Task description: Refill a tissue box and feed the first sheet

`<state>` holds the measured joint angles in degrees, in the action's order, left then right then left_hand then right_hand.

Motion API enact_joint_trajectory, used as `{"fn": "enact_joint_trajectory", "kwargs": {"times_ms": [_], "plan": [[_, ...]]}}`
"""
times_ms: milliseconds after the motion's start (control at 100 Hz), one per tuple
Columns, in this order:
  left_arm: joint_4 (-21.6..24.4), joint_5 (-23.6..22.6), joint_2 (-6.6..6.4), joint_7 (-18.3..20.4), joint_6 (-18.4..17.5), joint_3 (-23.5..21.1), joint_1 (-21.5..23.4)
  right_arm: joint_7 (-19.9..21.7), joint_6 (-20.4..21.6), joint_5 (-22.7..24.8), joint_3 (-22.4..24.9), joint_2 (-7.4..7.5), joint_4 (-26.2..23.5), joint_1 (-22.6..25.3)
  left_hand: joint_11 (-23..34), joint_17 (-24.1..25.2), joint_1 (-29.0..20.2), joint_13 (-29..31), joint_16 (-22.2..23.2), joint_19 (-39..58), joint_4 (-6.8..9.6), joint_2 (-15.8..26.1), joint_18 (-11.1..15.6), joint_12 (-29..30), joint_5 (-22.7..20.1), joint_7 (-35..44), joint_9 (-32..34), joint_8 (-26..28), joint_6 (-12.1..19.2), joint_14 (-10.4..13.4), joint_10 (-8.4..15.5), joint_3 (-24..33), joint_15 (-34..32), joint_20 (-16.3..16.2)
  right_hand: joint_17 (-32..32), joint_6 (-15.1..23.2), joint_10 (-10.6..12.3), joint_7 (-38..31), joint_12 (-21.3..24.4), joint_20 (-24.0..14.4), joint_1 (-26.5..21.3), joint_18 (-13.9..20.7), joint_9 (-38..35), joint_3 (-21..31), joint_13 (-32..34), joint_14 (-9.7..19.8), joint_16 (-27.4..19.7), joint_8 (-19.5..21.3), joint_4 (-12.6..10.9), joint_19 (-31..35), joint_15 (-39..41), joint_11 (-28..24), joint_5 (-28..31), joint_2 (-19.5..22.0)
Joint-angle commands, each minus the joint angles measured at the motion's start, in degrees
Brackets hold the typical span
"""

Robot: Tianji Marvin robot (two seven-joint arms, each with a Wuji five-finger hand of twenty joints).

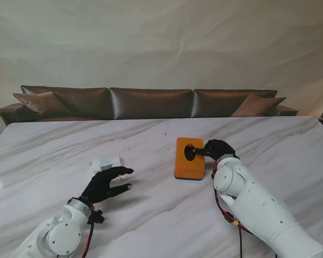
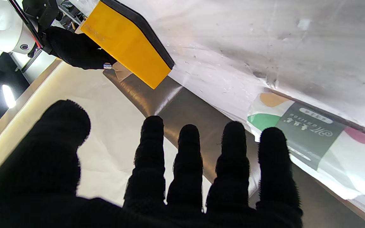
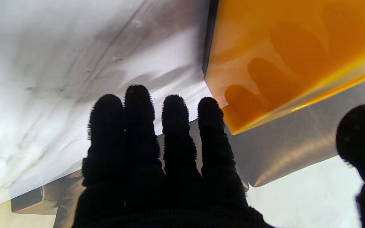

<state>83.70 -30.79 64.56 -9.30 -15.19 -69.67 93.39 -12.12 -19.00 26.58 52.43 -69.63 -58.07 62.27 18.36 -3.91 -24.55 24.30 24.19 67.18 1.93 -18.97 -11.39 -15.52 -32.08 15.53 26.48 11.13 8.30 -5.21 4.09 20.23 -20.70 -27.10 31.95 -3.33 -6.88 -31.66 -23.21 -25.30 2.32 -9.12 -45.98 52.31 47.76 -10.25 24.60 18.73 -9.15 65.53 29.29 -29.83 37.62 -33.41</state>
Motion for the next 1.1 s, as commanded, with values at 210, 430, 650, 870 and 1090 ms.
{"fn": "enact_joint_trajectory", "kwargs": {"times_ms": [210,430,650,870,1090], "plan": [[0.08,0.63,0.21,1.21,0.92,0.50,-0.59,-0.36,1.47,-1.30,-3.12,-1.66,4.61,-3.52,1.33,-0.15,1.32,1.92,1.04,-12.28,1.56,0.93,-1.13,-0.72,-1.16,0.90,1.62,1.11,-0.13,-0.44,0.20,0.97,-0.42,-0.86,-0.57,0.37,1.48,0.76,-0.43,0.50,-1.08,-0.01,2.41,1.48,-0.58,-1.54,0.95,0.22,-3.15,2.49,1.62,-0.23,-2.05,-2.75],[-0.32,1.19,0.28,1.42,1.19,0.66,-1.16,-0.32,2.31,-1.43,-5.41,-2.17,6.63,-5.42,1.51,-0.20,1.32,2.11,1.22,-12.24,1.55,0.86,-1.15,-0.82,-1.28,1.05,1.94,1.19,-0.08,-0.41,0.17,0.97,-0.58,-0.88,-0.73,1.15,2.45,0.47,-0.85,0.43,-4.28,0.32,3.06,2.54,-0.74,-1.17,1.11,0.43,-8.23,2.31,1.45,-0.41,-3.29,-5.61],[-0.70,1.61,0.35,1.41,1.35,0.67,-1.47,0.06,4.03,-1.53,-7.27,-2.45,7.35,-6.59,1.59,-0.20,1.36,2.36,1.40,-12.22,1.51,0.87,-1.20,-0.89,-1.29,1.13,2.07,1.24,0.08,-0.54,0.07,0.91,-0.74,-0.90,-0.78,2.08,3.74,-0.78,-1.42,0.07,-9.08,0.62,3.52,4.22,-0.36,-0.43,1.31,0.65,-17.61,2.19,1.41,-0.97,-4.61,-8.84],[-0.88,1.80,0.39,1.35,1.31,0.69,-1.42,0.54,5.99,-1.42,-7.83,-2.25,5.27,-5.91,1.73,-0.21,1.32,2.42,1.56,-12.19,1.53,0.93,-1.26,-0.98,-1.29,1.22,2.21,1.30,0.13,-0.52,0.11,0.90,-0.84,-0.92,0.44,2.60,4.21,-2.06,-1.68,-0.88,-15.62,1.09,3.38,3.92,1.35,0.51,1.48,0.49,-24.97,2.79,1.66,-1.37,-5.18,-12.18],[-0.18,1.54,0.36,1.23,1.50,0.19,-0.68,2.96,7.97,-0.34,-7.42,-0.86,-0.43,-3.23,1.71,-0.21,1.31,2.52,1.68,-12.18,1.57,0.97,-1.27,-0.98,-1.29,1.28,2.25,1.34,0.27,-0.57,0.13,0.86,-0.91,-0.93,1.13,3.13,4.81,-2.68,-1.67,-1.58,-22.84,1.86,3.36,2.24,2.39,1.69,1.50,0.32,-27.31,3.11,1.50,-1.37,-5.64,-15.49]]}}
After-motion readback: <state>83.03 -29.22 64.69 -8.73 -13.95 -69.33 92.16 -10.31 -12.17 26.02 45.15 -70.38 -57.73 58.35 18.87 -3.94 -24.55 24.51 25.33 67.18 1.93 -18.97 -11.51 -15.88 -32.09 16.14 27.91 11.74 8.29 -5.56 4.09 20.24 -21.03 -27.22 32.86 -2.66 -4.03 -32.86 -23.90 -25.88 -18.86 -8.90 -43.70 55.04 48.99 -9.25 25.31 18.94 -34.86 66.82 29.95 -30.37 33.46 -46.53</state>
